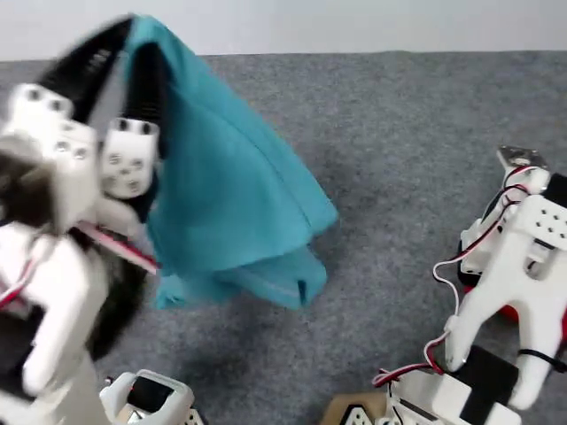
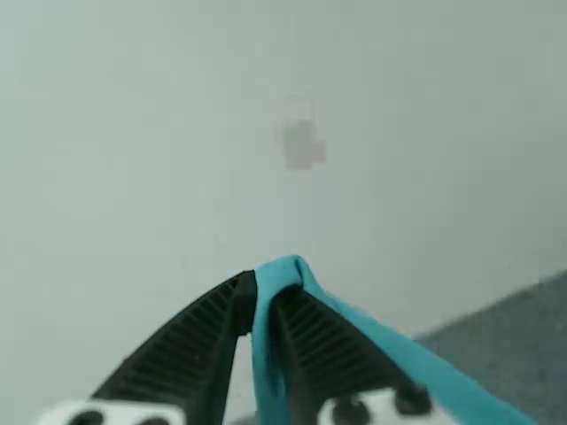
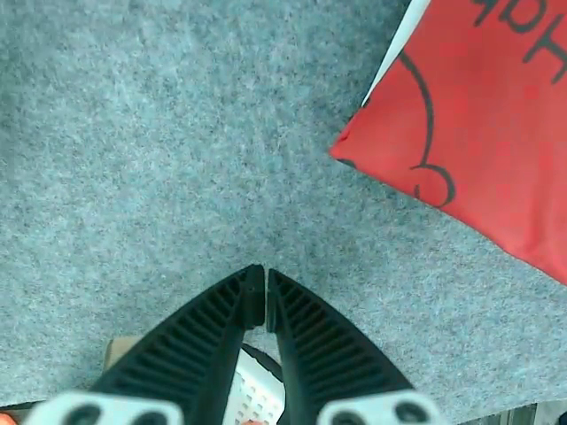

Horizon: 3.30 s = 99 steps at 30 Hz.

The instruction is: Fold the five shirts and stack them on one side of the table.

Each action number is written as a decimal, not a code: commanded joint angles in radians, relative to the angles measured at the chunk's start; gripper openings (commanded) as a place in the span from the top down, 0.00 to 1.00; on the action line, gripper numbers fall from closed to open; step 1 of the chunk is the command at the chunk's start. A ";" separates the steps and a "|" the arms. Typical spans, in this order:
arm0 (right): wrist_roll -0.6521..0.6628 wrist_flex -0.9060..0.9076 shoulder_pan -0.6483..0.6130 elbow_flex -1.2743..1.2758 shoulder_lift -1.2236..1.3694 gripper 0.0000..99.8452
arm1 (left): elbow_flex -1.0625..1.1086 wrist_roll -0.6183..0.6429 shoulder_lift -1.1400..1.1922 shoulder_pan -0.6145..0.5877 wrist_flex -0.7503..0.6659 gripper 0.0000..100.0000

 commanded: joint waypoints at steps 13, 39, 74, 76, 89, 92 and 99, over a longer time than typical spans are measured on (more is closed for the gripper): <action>-0.011 0.039 -0.329 -0.009 -0.044 0.99 | 0.863 -0.089 -0.012 -0.529 -0.077 1.00; -0.075 -0.179 -0.865 -0.305 0.251 0.78 | 0.995 -0.264 -0.014 -1.030 -0.074 0.77; -0.012 0.041 -1.013 -0.766 0.816 0.99 | 1.078 -0.265 -0.018 -1.076 -0.074 0.78; -0.011 0.039 -0.998 -0.810 0.785 0.99 | 1.076 -0.265 -0.018 -1.076 -0.074 0.78; 0.092 -0.027 -0.848 -1.450 0.659 0.99 | 1.081 -0.265 -0.020 -1.077 -0.074 0.78; 0.181 -0.033 -0.811 -1.606 0.664 0.99 | 1.082 -0.265 -0.020 -1.079 -0.072 0.78; 0.247 -0.036 -0.685 -1.811 0.636 0.99 | 1.082 -0.267 -0.020 -1.079 -0.029 0.78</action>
